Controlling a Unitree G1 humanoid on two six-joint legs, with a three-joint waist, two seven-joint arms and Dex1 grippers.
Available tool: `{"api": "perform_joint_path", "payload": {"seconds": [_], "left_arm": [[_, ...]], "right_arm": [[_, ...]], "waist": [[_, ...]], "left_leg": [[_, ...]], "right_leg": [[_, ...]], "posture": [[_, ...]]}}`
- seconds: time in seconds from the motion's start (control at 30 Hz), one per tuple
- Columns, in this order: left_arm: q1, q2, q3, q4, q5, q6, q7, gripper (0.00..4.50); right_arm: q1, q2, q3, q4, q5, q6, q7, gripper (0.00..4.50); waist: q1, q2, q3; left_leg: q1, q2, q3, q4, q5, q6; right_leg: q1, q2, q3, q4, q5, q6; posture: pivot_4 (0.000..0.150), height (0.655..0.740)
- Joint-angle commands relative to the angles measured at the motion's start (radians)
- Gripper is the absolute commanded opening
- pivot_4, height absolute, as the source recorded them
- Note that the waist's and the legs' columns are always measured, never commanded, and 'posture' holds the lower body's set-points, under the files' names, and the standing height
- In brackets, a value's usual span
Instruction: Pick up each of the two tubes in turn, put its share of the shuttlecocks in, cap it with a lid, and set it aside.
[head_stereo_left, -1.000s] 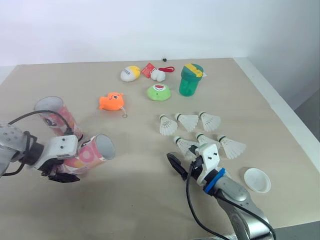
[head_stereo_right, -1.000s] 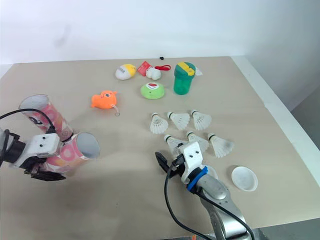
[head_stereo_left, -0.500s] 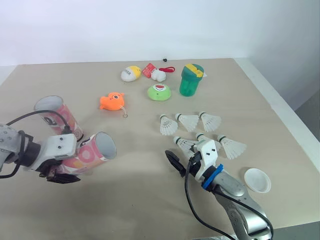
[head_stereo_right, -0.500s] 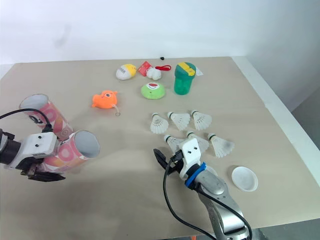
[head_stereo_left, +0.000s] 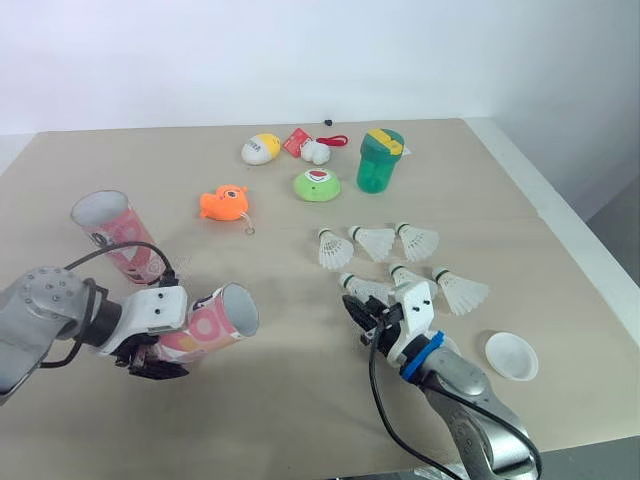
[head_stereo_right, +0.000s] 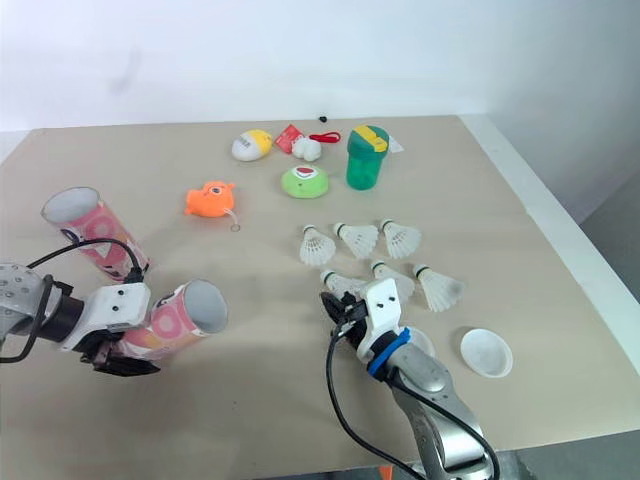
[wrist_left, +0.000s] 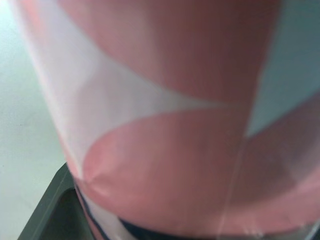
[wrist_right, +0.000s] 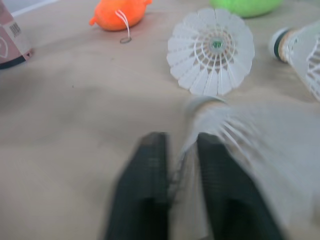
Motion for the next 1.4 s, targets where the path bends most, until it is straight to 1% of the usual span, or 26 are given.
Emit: {"api": "perform_joint_path", "payload": {"seconds": [0.03, 0.17, 0.33, 0.43, 0.5, 0.6, 0.73, 0.87, 0.97, 1.07, 1.1, 1.13, 1.17, 1.23, 1.27, 1.3, 1.33, 1.37, 1.4], "left_arm": [[-0.014, -0.006, -0.012, 0.004, 0.014, 0.003, 0.004, 3.28], [-0.021, -0.012, -0.022, 0.007, 0.017, 0.008, 0.006, 3.28], [-0.042, -0.028, -0.039, 0.019, 0.026, 0.008, 0.009, 3.28], [-0.056, -0.037, -0.048, 0.027, 0.031, 0.007, 0.004, 3.28], [-0.069, -0.044, -0.057, 0.040, 0.037, 0.003, 0.003, 3.28], [-0.085, -0.055, -0.065, 0.052, 0.043, 0.001, 0.001, 3.28], [-0.104, -0.066, -0.070, 0.060, 0.047, 0.001, -0.003, 3.28], [-0.112, -0.070, -0.064, 0.065, 0.051, 0.002, -0.007, 3.28], [-0.104, -0.073, -0.062, 0.054, 0.050, 0.007, -0.004, 3.28], [-0.096, -0.078, -0.057, 0.040, 0.041, 0.017, 0.002, 3.28], [-0.094, -0.079, -0.055, 0.039, 0.040, 0.018, 0.003, 3.28], [-0.093, -0.079, -0.053, 0.037, 0.039, 0.020, 0.004, 3.28], [-0.090, -0.079, -0.051, 0.034, 0.036, 0.022, 0.005, 3.28], [-0.086, -0.079, -0.047, 0.030, 0.034, 0.024, 0.007, 3.28], [-0.085, -0.080, -0.046, 0.030, 0.034, 0.024, 0.008, 3.28], [-0.083, -0.081, -0.046, 0.030, 0.034, 0.025, 0.009, 3.28], [-0.080, -0.082, -0.045, 0.029, 0.034, 0.025, 0.010, 3.28], [-0.078, -0.083, -0.045, 0.030, 0.035, 0.024, 0.011, 3.28], [-0.075, -0.083, -0.044, 0.031, 0.037, 0.022, 0.012, 3.28]], "right_arm": [[0.003, 0.008, -0.014, -0.020, 0.025, -0.006, 0.001, 0.11], [0.009, 0.005, -0.014, -0.041, 0.051, -0.003, 0.017, 0.11], [-0.070, -0.049, -0.017, -0.144, 0.203, 0.061, 0.132, 0.11], [-0.185, -0.114, -0.030, -0.183, 0.327, 0.168, 0.194, 0.11], [-0.293, -0.167, -0.022, -0.173, 0.370, 0.216, 0.249, 0.11], [-0.397, -0.222, 0.028, -0.138, 0.375, 0.239, 0.325, 0.11], [-0.504, -0.260, 0.125, -0.064, 0.332, 0.228, 0.432, 0.11], [-0.565, -0.238, 0.200, 0.003, 0.289, 0.206, 0.475, 0.11], [-0.609, -0.153, 0.262, 0.077, 0.260, 0.186, 0.471, 0.11], [-0.622, -0.086, 0.272, 0.103, 0.258, 0.191, 0.452, 0.11], [-0.620, -0.080, 0.264, 0.103, 0.260, 0.195, 0.450, 0.68], [-0.618, -0.078, 0.259, 0.101, 0.259, 0.198, 0.451, 0.89], [-0.611, -0.075, 0.239, 0.092, 0.277, 0.208, 0.450, 1.34], [-0.593, -0.068, 0.200, 0.074, 0.309, 0.222, 0.441, 2.28], [-0.581, -0.064, 0.179, 0.065, 0.323, 0.225, 0.434, 2.83], [-0.558, -0.063, 0.160, 0.052, 0.327, 0.221, 0.419, 3.23], [-0.531, -0.058, 0.138, 0.039, 0.327, 0.210, 0.395, 3.76], [-0.506, -0.047, 0.114, 0.029, 0.320, 0.190, 0.365, 4.20], [-0.477, -0.037, 0.087, 0.021, 0.304, 0.167, 0.326, 4.43]], "waist": [[0.000, 0.000, 0.000], [0.000, 0.000, 0.000], [0.000, 0.001, 0.000], [0.001, 0.001, 0.000], [0.001, 0.001, 0.000], [0.003, 0.001, 0.000], [0.003, 0.001, 0.000], [0.003, 0.001, 0.000], [0.001, 0.001, 0.000], [0.002, 0.001, 0.000], [0.003, 0.001, 0.000], [0.004, 0.001, 0.000], [0.004, 0.001, 0.000], [0.003, 0.001, 0.000], [0.003, 0.001, 0.000], [0.003, 0.001, 0.000], [0.003, 0.001, 0.000], [0.004, 0.001, 0.000], [0.003, 0.001, 0.000]], "left_leg": [[0.000, 0.000, 0.000, 0.000, 0.000, 0.000], [0.001, 0.000, 0.001, 0.000, 0.000, 0.000], [0.001, 0.000, 0.001, 0.000, 0.000, 0.000], [0.001, -0.001, 0.001, 0.001, 0.002, 0.003], [0.002, -0.001, 0.001, 0.001, 0.003, 0.004], [0.003, -0.002, 0.002, 0.001, 0.005, 0.008], [0.002, -0.002, 0.001, 0.001, 0.006, 0.008], [0.001, -0.002, 0.001, 0.001, 0.006, 0.008], [0.001, -0.001, 0.001, 0.001, 0.006, 0.008], [0.001, 0.000, 0.000, 0.001, 0.006, 0.008], [0.001, 0.000, 0.000, 0.001, 0.006, 0.008], [0.000, 0.000, 0.000, 0.001, 0.006, 0.008], [0.000, -0.001, 0.000, 0.001, 0.006, 0.008], [-0.001, -0.002, 0.001, 0.001, 0.006, 0.008], [-0.001, -0.002, 0.001, 0.001, 0.006, 0.008], [-0.001, -0.002, 0.001, 0.001, 0.006, 0.008], [-0.001, -0.001, 0.001, 0.001, 0.006, 0.008], [0.000, -0.001, 0.001, 0.000, 0.006, 0.008], [0.000, -0.001, 0.000, 0.000, 0.006, 0.008]], "right_leg": [[0.000, 0.000, 0.001, 0.000, 0.000, 0.000], [0.000, 0.000, 0.001, 0.000, 0.000, 0.000], [0.001, 0.000, 0.002, 0.000, 0.001, 0.001], [0.001, 0.000, 0.003, 0.000, 0.002, 0.001], [0.002, 0.000, 0.004, 0.000, 0.002, -0.001], [0.003, 0.001, 0.006, 0.000, 0.003, -0.001], [0.002, 0.001, 0.006, 0.000, 0.003, -0.002], [0.002, 0.002, 0.006, 0.000, 0.004, -0.002], [0.001, 0.003, 0.006, 0.000, 0.005, 0.001], [0.001, 0.004, 0.006, 0.000, 0.006, 0.001], [0.001, 0.004, 0.005, 0.000, 0.006, 0.001], [0.001, 0.004, 0.005, 0.000, 0.006, 0.001], [0.001, 0.003, 0.006, 0.000, 0.006, 0.001], [0.001, 0.002, 0.007, -0.001, 0.005, 0.002], [0.001, 0.002, 0.008, -0.001, 0.005, 0.002], [0.001, 0.002, 0.007, -0.001, 0.005, 0.002], [0.001, 0.003, 0.007, -0.001, 0.005, 0.002], [0.001, 0.003, 0.007, -0.001, 0.005, 0.002], [0.001, 0.003, 0.006, -0.001, 0.005, 0.001]], "posture": [[0.150, 0.7400], [0.150, 0.7400], [0.150, 0.7400], [0.150, 0.7400], [0.150, 0.7400], [0.150, 0.7400], [0.150, 0.7400], [0.150, 0.7400], [0.150, 0.7400], [0.150, 0.7400], [0.150, 0.7400], [0.150, 0.7400], [0.150, 0.7400], [0.150, 0.7400], [0.150, 0.7400], [0.150, 0.7400], [0.150, 0.7400], [0.150, 0.7400], [0.150, 0.7400]]}}
